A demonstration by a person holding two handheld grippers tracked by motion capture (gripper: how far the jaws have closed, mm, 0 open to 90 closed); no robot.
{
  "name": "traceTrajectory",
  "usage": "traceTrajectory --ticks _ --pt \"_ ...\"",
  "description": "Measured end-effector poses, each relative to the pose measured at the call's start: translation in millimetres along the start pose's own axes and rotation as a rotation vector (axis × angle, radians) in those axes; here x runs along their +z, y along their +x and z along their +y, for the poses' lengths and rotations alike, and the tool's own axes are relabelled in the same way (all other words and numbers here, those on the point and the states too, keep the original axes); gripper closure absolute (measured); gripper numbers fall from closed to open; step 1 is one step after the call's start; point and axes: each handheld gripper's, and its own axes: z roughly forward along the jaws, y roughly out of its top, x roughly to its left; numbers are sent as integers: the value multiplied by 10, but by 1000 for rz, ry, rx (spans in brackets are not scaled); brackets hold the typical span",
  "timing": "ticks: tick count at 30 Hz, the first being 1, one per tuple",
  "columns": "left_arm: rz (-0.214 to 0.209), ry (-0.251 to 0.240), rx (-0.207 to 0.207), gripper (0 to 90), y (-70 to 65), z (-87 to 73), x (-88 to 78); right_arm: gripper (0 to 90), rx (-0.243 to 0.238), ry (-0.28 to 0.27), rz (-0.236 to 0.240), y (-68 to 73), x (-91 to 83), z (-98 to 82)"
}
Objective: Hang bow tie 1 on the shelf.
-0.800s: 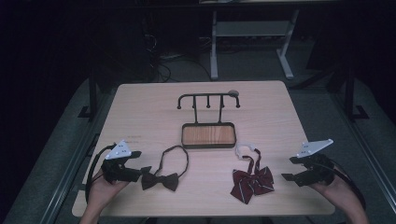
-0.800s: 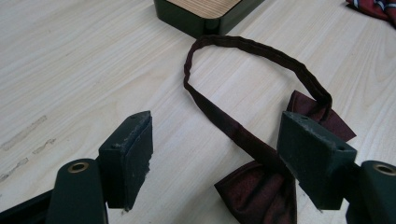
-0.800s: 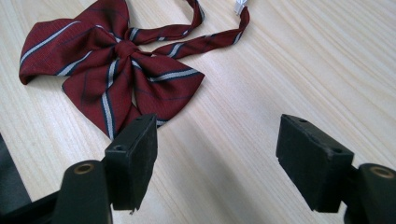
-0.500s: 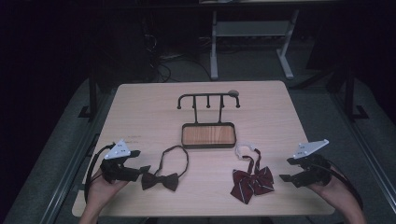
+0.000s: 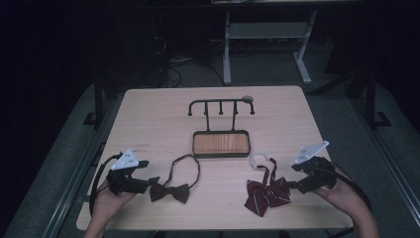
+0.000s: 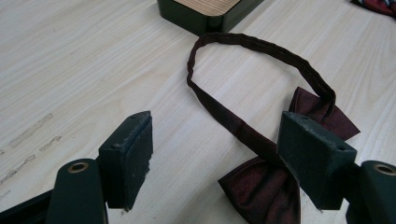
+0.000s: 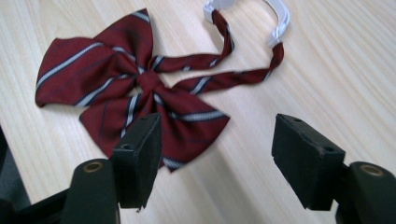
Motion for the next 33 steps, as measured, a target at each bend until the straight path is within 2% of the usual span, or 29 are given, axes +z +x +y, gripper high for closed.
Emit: traceTrajectory --ticks 3,8,12,19,31,33 --pt "2 -4 5 267 10 2 -12 361 -3 12 11 -12 21 59" --pt "-3 -5 9 267 1 8 -8 397 -52 52 31 -57 134 238" --pt "-5 -12 5 266 -9 15 -11 415 -61 64 37 -101 176 356" --pt "-8 -8 16 267 -10 24 -12 444 -53 84 58 -193 260 468" --pt "-9 -12 7 266 -12 20 4 498 -50 142 86 -356 389 664" --pt "-10 -19 -3 266 -12 18 5 500 -51 133 87 -367 395 674"
